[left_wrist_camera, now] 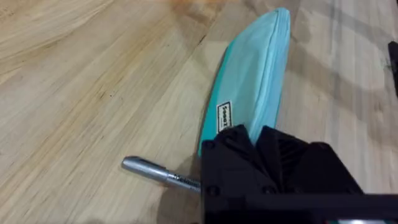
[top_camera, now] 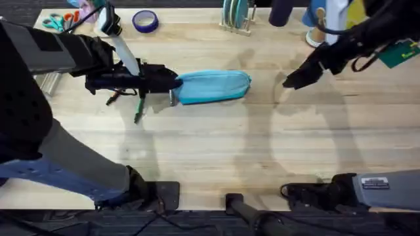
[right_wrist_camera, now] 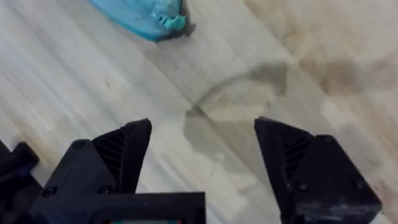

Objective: Unzip the bag, pick up the pens from the table one at a time and place them inside, then zip the bag closed.

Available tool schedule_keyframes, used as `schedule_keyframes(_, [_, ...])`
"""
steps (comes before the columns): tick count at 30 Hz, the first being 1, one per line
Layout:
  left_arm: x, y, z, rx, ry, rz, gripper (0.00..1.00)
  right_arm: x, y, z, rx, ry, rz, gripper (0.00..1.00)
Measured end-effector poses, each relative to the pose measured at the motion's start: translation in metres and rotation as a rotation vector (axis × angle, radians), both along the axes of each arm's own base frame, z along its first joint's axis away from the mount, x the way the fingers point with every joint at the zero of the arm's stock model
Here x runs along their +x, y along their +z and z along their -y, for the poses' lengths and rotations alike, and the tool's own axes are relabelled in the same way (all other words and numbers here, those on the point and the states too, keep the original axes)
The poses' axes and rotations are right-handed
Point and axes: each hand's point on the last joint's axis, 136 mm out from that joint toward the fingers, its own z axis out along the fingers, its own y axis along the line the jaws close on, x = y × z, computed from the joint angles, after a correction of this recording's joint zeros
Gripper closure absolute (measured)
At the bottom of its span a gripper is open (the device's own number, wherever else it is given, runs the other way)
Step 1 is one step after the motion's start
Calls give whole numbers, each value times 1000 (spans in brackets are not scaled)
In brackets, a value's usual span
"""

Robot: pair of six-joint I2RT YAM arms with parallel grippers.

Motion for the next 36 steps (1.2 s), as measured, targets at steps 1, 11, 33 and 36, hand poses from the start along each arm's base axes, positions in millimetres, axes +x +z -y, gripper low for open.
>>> schedule_keyframes(1, [0,0,0,0,0,0,958,3,2,3,16,-2,14,4])
schedule_keyframes(11, [1,0,0,2,0,5,958,24,-8,21,192,36,85,5])
schedule_keyframes(33, [2,0,-1,4,1,13,958,58,-8,-13,397,279,338,6])
schedule_keyframes(36, [2,0,-1,4,2,14,958,60,-11,-16,421,293,348,6])
